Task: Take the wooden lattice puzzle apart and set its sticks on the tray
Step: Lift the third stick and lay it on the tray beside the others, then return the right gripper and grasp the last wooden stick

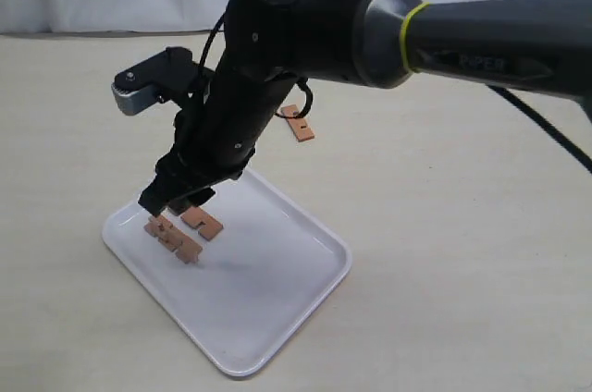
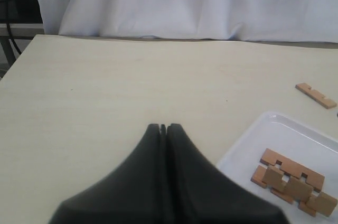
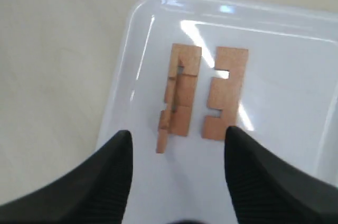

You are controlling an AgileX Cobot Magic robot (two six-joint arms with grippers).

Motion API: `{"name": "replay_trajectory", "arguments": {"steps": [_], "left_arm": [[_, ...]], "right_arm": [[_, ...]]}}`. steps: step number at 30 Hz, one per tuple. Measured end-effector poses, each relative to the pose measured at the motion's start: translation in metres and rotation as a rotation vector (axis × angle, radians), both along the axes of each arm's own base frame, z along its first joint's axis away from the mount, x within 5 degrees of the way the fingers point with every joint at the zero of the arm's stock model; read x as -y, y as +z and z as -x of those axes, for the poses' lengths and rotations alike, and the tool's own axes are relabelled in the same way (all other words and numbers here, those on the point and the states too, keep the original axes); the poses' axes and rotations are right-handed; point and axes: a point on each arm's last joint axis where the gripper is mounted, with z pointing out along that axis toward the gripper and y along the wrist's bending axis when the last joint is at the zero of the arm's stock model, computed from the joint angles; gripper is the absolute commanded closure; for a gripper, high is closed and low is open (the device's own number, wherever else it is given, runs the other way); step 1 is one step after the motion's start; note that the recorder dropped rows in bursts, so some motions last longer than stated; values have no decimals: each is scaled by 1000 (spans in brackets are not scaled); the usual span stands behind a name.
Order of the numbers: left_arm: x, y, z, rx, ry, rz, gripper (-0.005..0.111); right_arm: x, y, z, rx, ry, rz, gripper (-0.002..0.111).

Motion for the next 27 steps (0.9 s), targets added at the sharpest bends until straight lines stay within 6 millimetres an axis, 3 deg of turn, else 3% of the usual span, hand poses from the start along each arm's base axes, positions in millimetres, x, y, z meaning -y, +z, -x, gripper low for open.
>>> {"name": "replay_trajectory", "arguments": {"steps": [4,7,10,20,24,27], "left_arm": [[0,0,0,0,0,2,107],[0,0,0,0,0,2,107],[0,0,0,0,0,2,107],[0,0,0,0,0,2,107],[0,0,0,0,0,2,107],[0,0,0,0,0,2,107]], "right_arm": [[15,14,-4,79,-78,112,57],[30,14,-13,124,-171,178,46],[59,12,-34,170,-309,164,41],[138,-66,-89,186,-580,102,42],[149,-88,-101,208,-622,74,42],[147,-93,-109,222,-623,66,42]]}}
